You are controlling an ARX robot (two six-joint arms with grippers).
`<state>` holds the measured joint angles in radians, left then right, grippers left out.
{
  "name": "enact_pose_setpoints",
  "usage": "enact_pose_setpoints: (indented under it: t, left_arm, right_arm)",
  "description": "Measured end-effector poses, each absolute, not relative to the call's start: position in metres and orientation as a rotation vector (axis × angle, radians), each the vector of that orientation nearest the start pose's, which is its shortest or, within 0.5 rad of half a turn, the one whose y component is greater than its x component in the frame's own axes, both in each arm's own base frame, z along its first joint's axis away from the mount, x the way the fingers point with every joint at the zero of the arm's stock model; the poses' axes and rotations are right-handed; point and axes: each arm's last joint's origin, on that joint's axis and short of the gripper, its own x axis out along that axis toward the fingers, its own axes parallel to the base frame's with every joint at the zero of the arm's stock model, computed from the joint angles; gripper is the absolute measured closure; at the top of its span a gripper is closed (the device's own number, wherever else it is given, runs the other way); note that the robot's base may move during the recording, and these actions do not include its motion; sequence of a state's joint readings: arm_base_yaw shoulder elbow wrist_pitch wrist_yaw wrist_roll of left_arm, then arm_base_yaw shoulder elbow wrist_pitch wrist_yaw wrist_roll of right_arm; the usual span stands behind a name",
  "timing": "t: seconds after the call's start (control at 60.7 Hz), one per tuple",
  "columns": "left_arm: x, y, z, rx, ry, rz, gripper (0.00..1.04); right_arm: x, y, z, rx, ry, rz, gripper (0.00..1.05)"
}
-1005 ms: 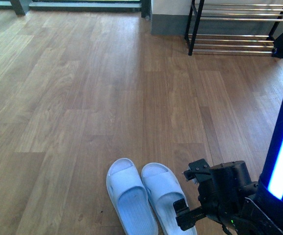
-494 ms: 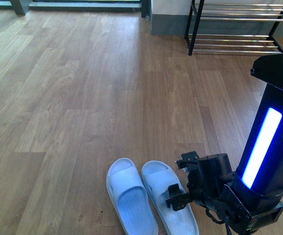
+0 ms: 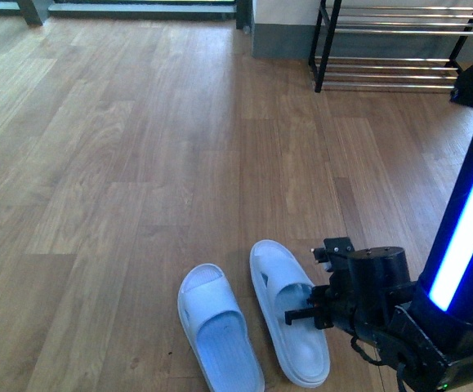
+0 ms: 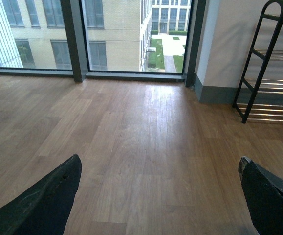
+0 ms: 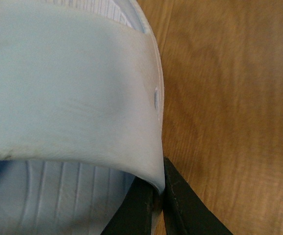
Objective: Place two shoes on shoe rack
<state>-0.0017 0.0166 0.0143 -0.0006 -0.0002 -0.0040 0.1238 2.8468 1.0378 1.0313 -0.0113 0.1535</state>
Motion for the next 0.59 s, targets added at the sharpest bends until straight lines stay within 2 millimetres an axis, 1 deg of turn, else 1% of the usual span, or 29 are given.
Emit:
enact_pose_setpoints:
  t: [0.049,0.082,0.132,0.198,0.264,0.313,0.362,0.379,0.395,0.478,0.511,0.527,0.593]
  left_arm:
    - [0.098,0.0,0.167,-0.004,0.003,-0.002,0.09]
    - [0.098,0.0,0.167,-0.004,0.003,-0.002,0.09]
    - [0.098,0.0,0.167,-0.004,0.003,-0.002,0.09]
    - [0.098,0.0,0.167,-0.004,0.003,-0.002,0.09]
    - [0.098,0.0,0.167,-0.004,0.003,-0.002,0.09]
    - [0.098,0.0,0.167,-0.004,0.003,-0.002,0.09]
    - [0.098,0.0,0.167,-0.004,0.003,-0.002,0.09]
    - [0.098,0.0,0.167,-0.004,0.003,-0.002,0.09]
    - [0.098,0.0,0.167,-0.004,0.003,-0.002,0.09]
    - [0.098,0.0,0.167,-0.004,0.003,-0.002,0.09]
    - [0.098,0.0,0.167,-0.004,0.003,-0.002,0.09]
    - [0.098,0.0,0.167,-0.004,0.003,-0.002,0.09]
    - [0.098,0.0,0.167,-0.004,0.003,-0.002,0.09]
  right_arm:
    - [0.336,0.036,-0.123,0.118,0.747,0.04,1.03]
    - [0.334,0.032,-0.116,0.122,0.732,0.03,1.03]
    - [0.328,0.022,-0.098,0.131,0.703,-0.002,1.03]
    - [0.32,0.009,-0.08,0.139,0.687,-0.051,1.03]
    - [0.305,-0.009,-0.054,0.136,0.678,-0.138,1.03]
    - [0.297,-0.019,-0.039,0.13,0.676,-0.18,1.03]
    - [0.287,-0.03,-0.018,0.126,0.669,-0.223,1.03]
    - [0.285,-0.032,-0.015,0.125,0.668,-0.229,1.03]
    - [0.281,-0.036,-0.006,0.121,0.663,-0.243,1.03]
    - [0.268,-0.048,0.023,0.113,0.64,-0.281,1.03]
    - [0.261,-0.054,0.039,0.11,0.62,-0.297,1.03]
    - [0.259,-0.055,0.043,0.11,0.616,-0.299,1.03]
    - [0.243,-0.062,0.073,0.116,0.577,-0.319,1.03]
